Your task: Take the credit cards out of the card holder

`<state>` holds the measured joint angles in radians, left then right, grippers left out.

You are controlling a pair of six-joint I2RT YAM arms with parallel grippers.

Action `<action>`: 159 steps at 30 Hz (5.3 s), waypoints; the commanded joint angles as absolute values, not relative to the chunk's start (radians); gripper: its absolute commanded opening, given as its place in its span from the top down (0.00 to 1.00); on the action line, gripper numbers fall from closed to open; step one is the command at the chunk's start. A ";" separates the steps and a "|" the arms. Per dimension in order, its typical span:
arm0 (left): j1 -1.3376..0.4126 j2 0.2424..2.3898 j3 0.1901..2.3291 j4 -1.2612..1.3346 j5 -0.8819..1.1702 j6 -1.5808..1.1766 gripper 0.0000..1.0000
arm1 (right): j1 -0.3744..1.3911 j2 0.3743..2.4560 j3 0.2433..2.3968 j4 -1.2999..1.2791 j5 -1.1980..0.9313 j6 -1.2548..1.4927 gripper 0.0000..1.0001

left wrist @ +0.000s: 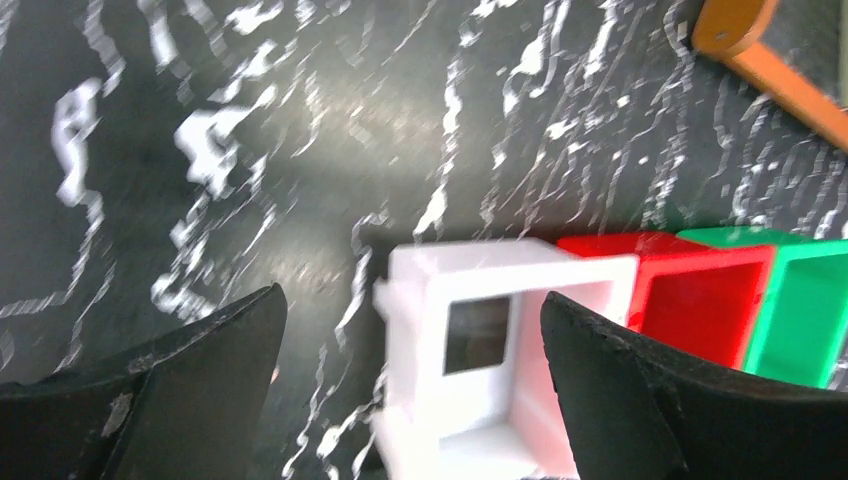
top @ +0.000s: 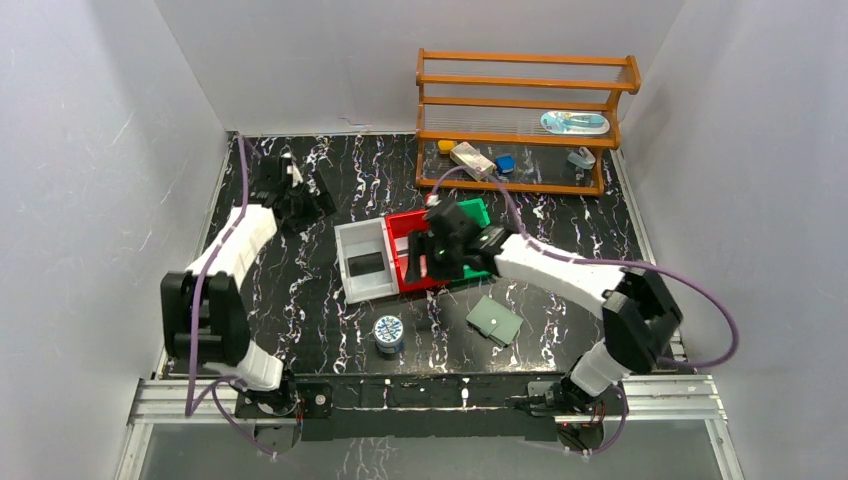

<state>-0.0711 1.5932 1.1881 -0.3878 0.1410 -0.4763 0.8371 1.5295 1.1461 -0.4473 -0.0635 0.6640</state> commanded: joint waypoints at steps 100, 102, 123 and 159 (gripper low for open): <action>-0.058 1.408 1.080 -0.563 -0.020 -0.421 0.02 | 0.914 2.121 2.006 -0.644 0.029 0.646 0.40; -0.058 1.413 1.083 -0.565 -0.038 -0.422 0.02 | 0.915 2.151 2.025 -0.639 0.035 0.660 0.41; -0.025 1.397 1.079 -0.557 -0.073 -0.440 0.02 | 0.951 2.434 2.234 -0.790 0.119 0.610 0.68; -0.021 1.287 1.035 -0.559 -0.028 -0.420 0.04 | 0.997 2.401 2.167 -0.619 0.305 0.632 0.67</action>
